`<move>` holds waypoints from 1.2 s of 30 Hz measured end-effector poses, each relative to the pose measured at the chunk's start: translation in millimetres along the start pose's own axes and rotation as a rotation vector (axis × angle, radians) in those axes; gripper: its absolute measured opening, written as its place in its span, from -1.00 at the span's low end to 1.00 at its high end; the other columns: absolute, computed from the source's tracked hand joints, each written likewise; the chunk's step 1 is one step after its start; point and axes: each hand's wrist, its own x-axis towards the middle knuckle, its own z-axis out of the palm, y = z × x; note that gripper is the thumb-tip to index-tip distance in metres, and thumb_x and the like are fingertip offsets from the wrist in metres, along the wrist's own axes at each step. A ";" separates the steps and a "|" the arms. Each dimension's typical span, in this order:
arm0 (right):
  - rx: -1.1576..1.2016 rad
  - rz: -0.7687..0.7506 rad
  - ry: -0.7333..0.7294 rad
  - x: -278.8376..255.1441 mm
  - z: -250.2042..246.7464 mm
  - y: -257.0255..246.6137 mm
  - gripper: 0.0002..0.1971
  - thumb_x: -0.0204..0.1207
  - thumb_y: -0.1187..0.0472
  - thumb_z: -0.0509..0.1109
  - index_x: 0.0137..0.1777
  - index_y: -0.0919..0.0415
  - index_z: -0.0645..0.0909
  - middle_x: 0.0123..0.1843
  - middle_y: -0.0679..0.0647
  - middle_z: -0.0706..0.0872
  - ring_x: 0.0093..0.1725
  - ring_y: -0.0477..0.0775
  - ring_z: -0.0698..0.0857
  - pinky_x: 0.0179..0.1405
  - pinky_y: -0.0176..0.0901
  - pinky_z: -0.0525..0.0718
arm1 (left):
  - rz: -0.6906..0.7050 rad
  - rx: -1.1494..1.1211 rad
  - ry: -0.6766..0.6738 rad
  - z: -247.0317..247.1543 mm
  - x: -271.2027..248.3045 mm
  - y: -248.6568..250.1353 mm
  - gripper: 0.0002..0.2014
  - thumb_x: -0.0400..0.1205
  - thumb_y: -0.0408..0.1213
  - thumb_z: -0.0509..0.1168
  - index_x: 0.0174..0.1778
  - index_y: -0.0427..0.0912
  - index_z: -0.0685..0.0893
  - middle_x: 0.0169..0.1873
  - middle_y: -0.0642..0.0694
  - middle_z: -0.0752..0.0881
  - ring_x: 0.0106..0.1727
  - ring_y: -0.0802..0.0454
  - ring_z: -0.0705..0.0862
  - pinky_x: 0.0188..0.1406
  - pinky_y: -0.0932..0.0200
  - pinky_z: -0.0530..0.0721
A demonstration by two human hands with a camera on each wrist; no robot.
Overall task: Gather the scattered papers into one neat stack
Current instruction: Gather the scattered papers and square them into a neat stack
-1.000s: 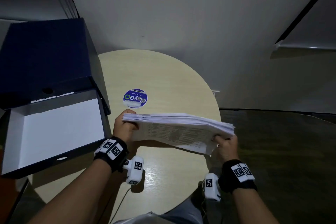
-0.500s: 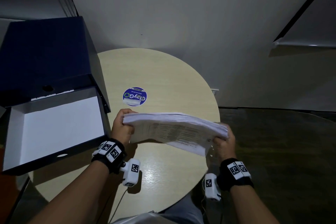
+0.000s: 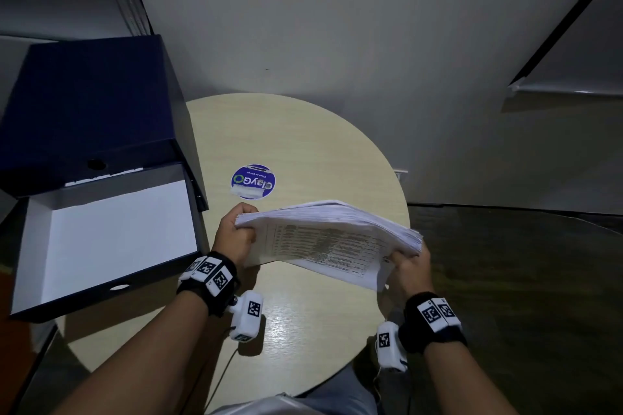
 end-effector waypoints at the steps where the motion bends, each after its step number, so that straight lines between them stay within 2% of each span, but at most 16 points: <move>1: -0.011 -0.007 0.013 1.6 1.5 1.2 -0.55 0.58 0.62 0.21 -0.04 -0.04 0.55 -0.06 0.05 0.69 0.01 0.09 0.68 -0.18 -0.18 0.58 | 0.006 0.015 0.000 0.0 2.2 -2.9 -0.73 0.30 -0.70 0.08 -0.35 -0.22 0.47 -0.38 -0.09 0.52 -0.28 -0.02 0.50 -0.35 0.22 0.40; 5: 0.036 -0.032 0.048 4.7 -0.8 -3.9 -0.58 0.58 0.57 0.28 -0.04 -0.06 0.54 -0.05 0.02 0.67 -0.03 -0.04 0.65 -0.15 -0.17 0.63 | 0.080 -0.035 0.064 -5.2 4.3 -1.8 -0.79 0.13 -0.54 0.14 -0.42 -0.19 0.48 -0.38 -0.09 0.55 -0.28 -0.01 0.48 -0.30 0.13 0.39; 9: 0.048 -0.112 0.016 6.6 -4.2 2.6 -0.56 0.46 0.65 0.34 0.22 0.19 0.55 0.12 0.02 0.69 0.14 0.08 0.67 -0.05 -0.20 0.71 | 0.144 -0.104 0.004 -11.1 -0.8 -3.8 -0.62 0.16 -0.54 0.24 -0.14 -0.13 0.56 -0.18 -0.05 0.62 -0.12 0.07 0.59 -0.13 0.20 0.55; 11: 0.072 -0.163 0.022 7.7 -2.6 1.1 -0.54 0.46 0.60 0.41 0.30 0.21 0.54 0.19 0.04 0.71 0.19 0.06 0.67 0.05 -0.12 0.71 | 0.201 -0.143 -0.047 -13.9 -1.9 -6.5 -0.60 0.20 -0.47 0.35 -0.04 -0.15 0.57 -0.11 -0.07 0.64 -0.05 0.10 0.62 -0.04 0.31 0.60; 13: 0.097 -0.202 0.021 9.4 1.2 -2.8 -0.55 0.48 0.49 0.48 0.34 0.20 0.54 0.20 0.05 0.71 0.16 0.00 0.68 -0.08 -0.28 0.73 | 0.236 -0.165 -0.060 -14.3 -4.1 -7.1 -0.61 0.30 -0.41 0.41 0.06 -0.24 0.58 -0.06 -0.08 0.65 -0.01 0.16 0.64 0.00 0.40 0.60; 15: 0.131 -0.213 0.061 11.1 6.6 -5.4 -0.62 0.51 0.36 0.52 0.29 0.15 0.58 0.16 0.03 0.71 0.11 0.00 0.68 -0.20 -0.38 0.73 | 0.241 -0.177 -0.023 -11.3 -5.5 -5.5 -0.71 0.45 -0.33 0.39 0.06 -0.30 0.60 -0.06 -0.03 0.67 -0.03 0.22 0.64 -0.03 0.46 0.57; 16: 0.129 -0.205 0.104 13.4 9.3 -6.1 -0.71 0.52 0.28 0.53 0.20 0.06 0.63 0.13 0.02 0.72 0.11 0.05 0.70 -0.15 -0.29 0.76 | 0.233 -0.162 0.008 -9.1 -5.2 -4.8 -0.76 0.51 -0.26 0.37 0.02 -0.31 0.62 -0.08 0.00 0.68 -0.05 0.23 0.63 -0.05 0.45 0.56; 18: 0.081 -0.170 0.177 16.7 14.0 -9.0 -0.89 0.54 0.13 0.53 -0.04 -0.08 0.67 0.03 -0.02 0.73 0.08 0.15 0.71 -0.04 0.03 0.77 | 0.191 -0.109 0.062 -6.6 -2.3 -5.6 -0.85 0.60 -0.21 0.35 -0.08 -0.25 0.65 -0.12 0.03 0.70 -0.08 0.19 0.62 -0.06 0.29 0.54; 20: 0.059 -0.137 0.206 17.5 16.5 -10.6 -0.89 0.56 0.15 0.50 -0.15 -0.03 0.64 -0.07 -0.05 0.71 -0.03 0.11 0.69 -0.15 0.02 0.69 | 0.156 -0.073 0.109 -5.4 1.0 -5.8 -0.91 0.65 -0.26 0.33 -0.13 -0.18 0.67 -0.11 0.04 0.72 -0.07 0.13 0.61 -0.06 0.20 0.52; 24: 0.056 -0.135 0.215 17.7 16.3 -16.5 -0.94 0.61 0.20 0.45 -0.08 0.07 0.63 -0.07 -0.08 0.67 -0.09 -0.02 0.62 -0.25 -0.09 0.64 | 0.160 -0.033 0.148 -5.1 5.0 -2.8 -0.88 0.69 -0.31 0.27 -0.10 -0.24 0.68 -0.11 0.09 0.73 -0.09 0.24 0.62 -0.06 0.25 0.51; 27: 0.064 -0.121 0.224 20.3 15.6 -16.1 -0.94 0.65 0.21 0.39 0.03 0.19 0.63 -0.09 -0.07 0.64 -0.13 -0.03 0.60 -0.37 -0.18 0.56 | 0.160 -0.087 0.143 -1.9 3.8 2.6 -0.82 0.72 -0.36 0.18 -0.09 -0.27 0.67 -0.10 0.02 0.73 -0.06 0.11 0.64 -0.08 0.19 0.53; 28: 0.054 -0.130 0.214 20.6 15.9 -16.8 -0.95 0.65 0.21 0.39 0.02 0.19 0.63 -0.09 -0.06 0.66 -0.11 0.01 0.61 -0.37 -0.20 0.56 | 0.146 -0.145 0.145 0.1 3.0 5.4 -0.81 0.73 -0.38 0.14 -0.06 -0.30 0.65 -0.10 -0.01 0.73 -0.09 0.10 0.66 -0.14 0.25 0.58; 30: 0.049 -0.139 0.184 19.3 15.6 -18.8 -0.98 0.65 0.23 0.39 0.01 0.15 0.62 -0.06 -0.04 0.67 -0.04 0.08 0.65 -0.37 -0.25 0.59 | 0.137 -0.274 0.116 3.0 -2.1 10.7 -0.80 0.76 -0.34 0.09 0.04 -0.35 0.59 -0.09 -0.07 0.70 -0.18 0.20 0.70 -0.29 0.43 0.62; 32: 0.124 -0.135 0.114 14.8 12.6 -20.0 -0.88 0.65 0.28 0.38 0.15 0.18 0.58 0.02 -0.02 0.66 -0.03 0.06 0.65 -0.47 -0.37 0.64 | 0.188 -0.354 0.036 -0.3 -2.7 5.3 -0.77 0.69 -0.18 0.18 0.14 -0.25 0.56 0.02 -0.12 0.66 -0.08 0.25 0.70 -0.16 0.43 0.63; 34: 0.244 -0.153 -0.016 10.3 3.9 -15.5 -0.57 0.54 0.37 0.46 0.37 0.24 0.45 0.17 0.03 0.64 0.03 0.02 0.66 -0.42 -0.39 0.71 | 0.241 -0.311 -0.049 -10.6 1.2 -9.2 -0.55 0.47 -0.09 0.37 0.27 -0.09 0.51 0.17 -0.12 0.61 0.13 0.21 0.65 0.05 0.35 0.63; 36: 0.223 -0.154 -0.135 7.9 -4.9 -6.6 -0.32 0.37 0.47 0.45 0.49 0.20 0.34 0.27 0.07 0.60 0.12 0.02 0.65 -0.32 -0.34 0.76 | 0.227 -0.291 -0.131 -19.0 -0.2 -19.7 -0.30 0.30 -0.14 0.46 0.38 -0.05 0.42 0.26 -0.12 0.56 0.22 0.21 0.64 0.07 0.29 0.67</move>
